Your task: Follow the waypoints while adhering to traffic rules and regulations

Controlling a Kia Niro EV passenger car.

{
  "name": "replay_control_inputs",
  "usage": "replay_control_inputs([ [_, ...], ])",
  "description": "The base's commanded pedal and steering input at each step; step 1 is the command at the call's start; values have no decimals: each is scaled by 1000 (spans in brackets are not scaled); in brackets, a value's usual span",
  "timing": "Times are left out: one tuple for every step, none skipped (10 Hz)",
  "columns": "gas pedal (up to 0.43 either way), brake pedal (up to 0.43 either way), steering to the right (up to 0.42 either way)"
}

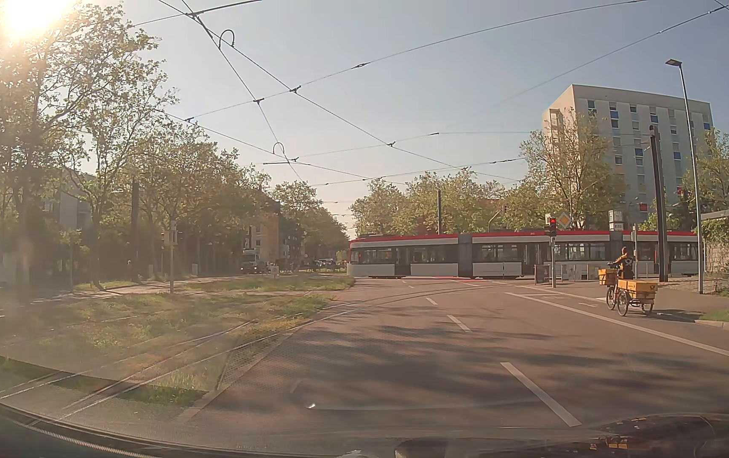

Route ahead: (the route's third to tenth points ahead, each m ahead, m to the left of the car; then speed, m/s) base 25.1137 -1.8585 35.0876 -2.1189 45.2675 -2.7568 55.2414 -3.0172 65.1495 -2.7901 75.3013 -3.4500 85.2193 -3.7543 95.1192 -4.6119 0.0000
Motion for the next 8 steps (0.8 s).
replay_control_inputs([
  [0,262,-14],
  [0,262,-13],
  [0,262,-14],
  [0,262,-14],
  [0,262,-14],
  [0,262,-14],
  [0,262,-14],
  [0,262,-14],
])
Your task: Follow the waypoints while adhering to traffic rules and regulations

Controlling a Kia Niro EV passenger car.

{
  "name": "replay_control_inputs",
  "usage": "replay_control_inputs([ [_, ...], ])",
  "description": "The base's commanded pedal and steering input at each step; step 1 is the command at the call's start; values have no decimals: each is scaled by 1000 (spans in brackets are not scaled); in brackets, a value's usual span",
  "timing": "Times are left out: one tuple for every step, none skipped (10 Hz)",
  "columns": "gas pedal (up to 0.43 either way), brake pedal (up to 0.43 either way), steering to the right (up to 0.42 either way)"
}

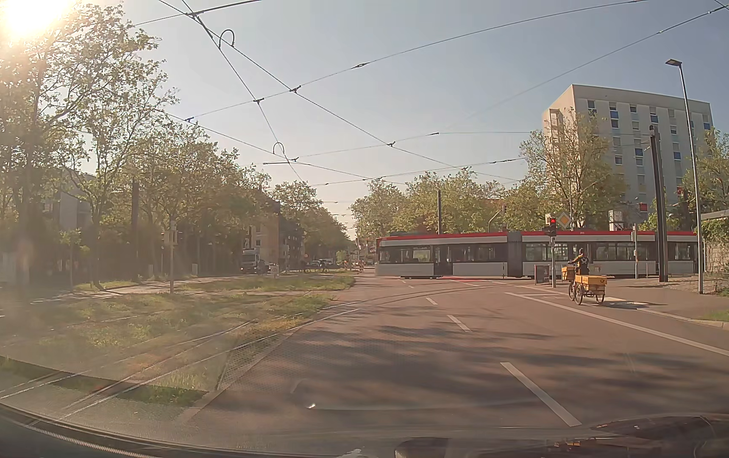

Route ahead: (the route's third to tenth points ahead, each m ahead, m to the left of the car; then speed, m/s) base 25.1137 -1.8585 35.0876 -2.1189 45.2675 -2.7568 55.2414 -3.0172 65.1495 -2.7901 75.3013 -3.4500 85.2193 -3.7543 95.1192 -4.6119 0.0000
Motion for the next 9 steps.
replay_control_inputs([
  [0,262,-14],
  [0,262,-13],
  [0,262,-13],
  [0,262,-13],
  [0,262,-14],
  [0,262,-13],
  [0,262,-14],
  [0,262,-14],
  [0,262,-13],
])
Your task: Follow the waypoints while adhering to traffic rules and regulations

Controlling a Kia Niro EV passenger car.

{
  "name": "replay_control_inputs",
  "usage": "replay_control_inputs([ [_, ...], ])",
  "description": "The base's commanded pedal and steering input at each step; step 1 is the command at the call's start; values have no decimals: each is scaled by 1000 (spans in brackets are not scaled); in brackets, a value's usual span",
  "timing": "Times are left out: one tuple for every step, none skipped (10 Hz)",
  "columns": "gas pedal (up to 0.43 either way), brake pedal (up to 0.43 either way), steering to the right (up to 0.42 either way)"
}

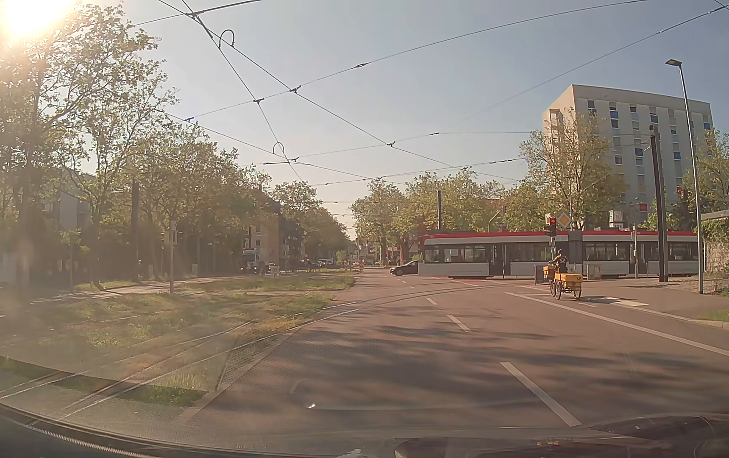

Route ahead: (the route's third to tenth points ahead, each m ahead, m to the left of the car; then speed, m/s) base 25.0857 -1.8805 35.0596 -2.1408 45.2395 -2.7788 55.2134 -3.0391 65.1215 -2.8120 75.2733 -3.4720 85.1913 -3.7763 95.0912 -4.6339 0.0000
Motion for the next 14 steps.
replay_control_inputs([
  [0,256,-14],
  [0,262,-14],
  [0,262,-14],
  [0,262,-14],
  [0,262,-13],
  [0,262,-13],
  [0,262,-13],
  [0,262,-13],
  [0,262,-14],
  [0,262,-13],
  [0,262,-14],
  [0,262,-13],
  [0,262,-13],
  [0,262,-14],
])
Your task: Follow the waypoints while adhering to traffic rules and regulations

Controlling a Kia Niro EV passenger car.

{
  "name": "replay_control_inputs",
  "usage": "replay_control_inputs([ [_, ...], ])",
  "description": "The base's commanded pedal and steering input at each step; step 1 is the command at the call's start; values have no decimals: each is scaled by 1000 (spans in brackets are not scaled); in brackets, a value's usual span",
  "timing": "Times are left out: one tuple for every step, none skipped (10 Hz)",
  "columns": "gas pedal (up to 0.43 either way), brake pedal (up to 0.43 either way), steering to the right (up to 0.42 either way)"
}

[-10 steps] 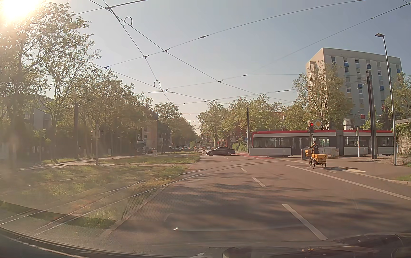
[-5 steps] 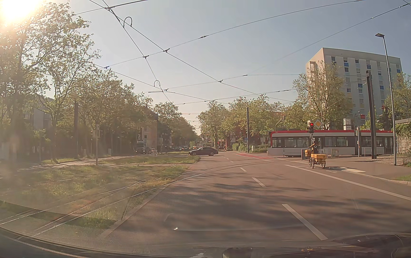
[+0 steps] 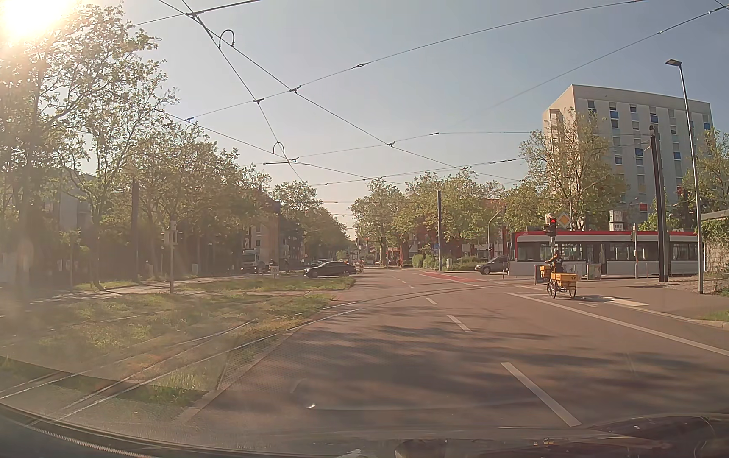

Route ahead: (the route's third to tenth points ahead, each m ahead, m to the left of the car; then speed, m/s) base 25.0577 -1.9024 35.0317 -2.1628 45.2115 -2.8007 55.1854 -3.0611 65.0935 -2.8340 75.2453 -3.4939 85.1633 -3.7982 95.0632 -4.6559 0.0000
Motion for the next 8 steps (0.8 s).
replay_control_inputs([
  [0,262,-14],
  [0,262,-14],
  [0,262,-14],
  [0,262,-14],
  [0,262,-13],
  [0,256,-14],
  [0,262,-14],
  [0,256,-13],
])
